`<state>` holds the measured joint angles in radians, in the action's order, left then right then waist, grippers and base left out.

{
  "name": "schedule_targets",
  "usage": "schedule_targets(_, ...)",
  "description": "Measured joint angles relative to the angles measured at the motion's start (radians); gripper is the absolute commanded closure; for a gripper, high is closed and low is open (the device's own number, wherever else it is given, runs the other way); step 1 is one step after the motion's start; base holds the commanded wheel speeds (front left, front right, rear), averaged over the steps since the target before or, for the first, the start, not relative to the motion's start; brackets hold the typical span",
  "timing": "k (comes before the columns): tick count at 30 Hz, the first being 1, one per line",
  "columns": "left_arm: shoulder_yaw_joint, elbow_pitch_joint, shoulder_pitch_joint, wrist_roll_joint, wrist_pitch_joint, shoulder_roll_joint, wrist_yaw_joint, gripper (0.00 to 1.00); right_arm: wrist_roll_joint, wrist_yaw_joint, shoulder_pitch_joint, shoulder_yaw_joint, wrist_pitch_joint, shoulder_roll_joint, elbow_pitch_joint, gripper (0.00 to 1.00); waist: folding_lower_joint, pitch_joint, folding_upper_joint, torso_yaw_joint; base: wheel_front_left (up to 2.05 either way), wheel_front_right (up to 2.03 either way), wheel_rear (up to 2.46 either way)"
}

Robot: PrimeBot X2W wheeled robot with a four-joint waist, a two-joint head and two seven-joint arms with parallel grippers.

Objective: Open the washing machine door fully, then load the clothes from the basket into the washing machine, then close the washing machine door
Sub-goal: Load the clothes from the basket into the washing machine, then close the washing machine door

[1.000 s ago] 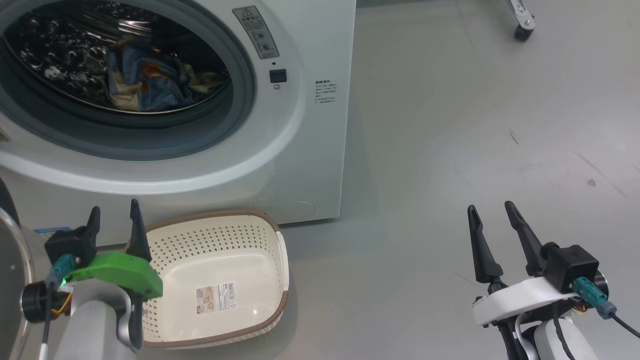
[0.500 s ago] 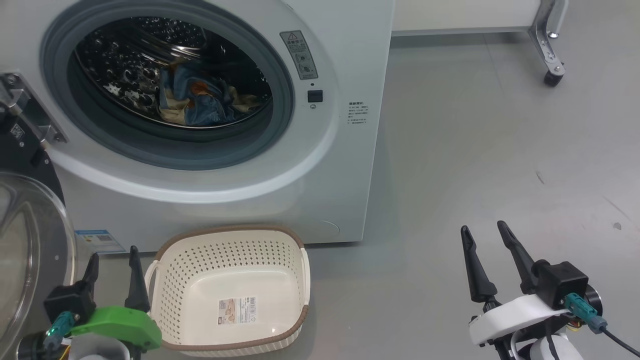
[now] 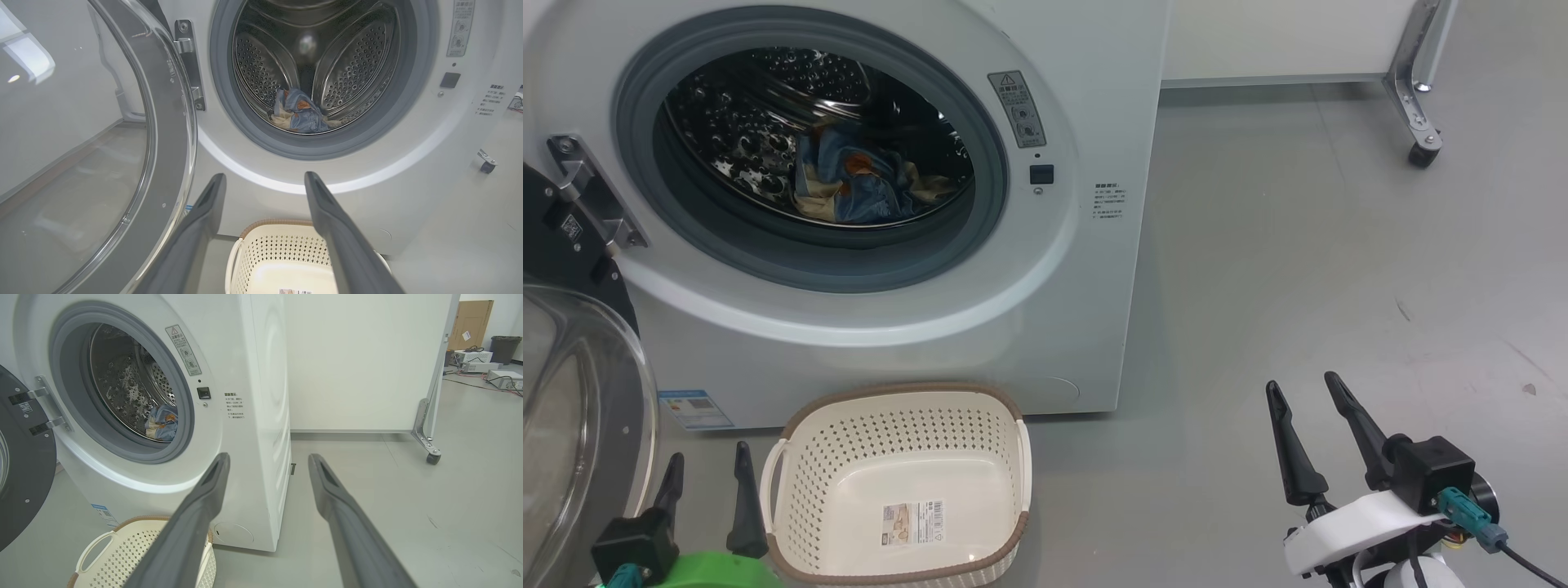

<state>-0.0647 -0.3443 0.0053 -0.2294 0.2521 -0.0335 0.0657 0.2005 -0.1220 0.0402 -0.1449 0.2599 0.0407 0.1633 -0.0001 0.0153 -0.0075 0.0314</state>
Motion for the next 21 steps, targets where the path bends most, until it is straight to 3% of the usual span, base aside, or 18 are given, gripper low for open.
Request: schedule_targets(21,0.013,0.102,0.070,-0.019,0.000,0.000,-0.027,0.00,0.000,0.000,0.005,-0.010,0.000,0.000,-0.007,0.00,0.0000,0.011,0.0000,-0.008,-0.13,0.13,0.00)
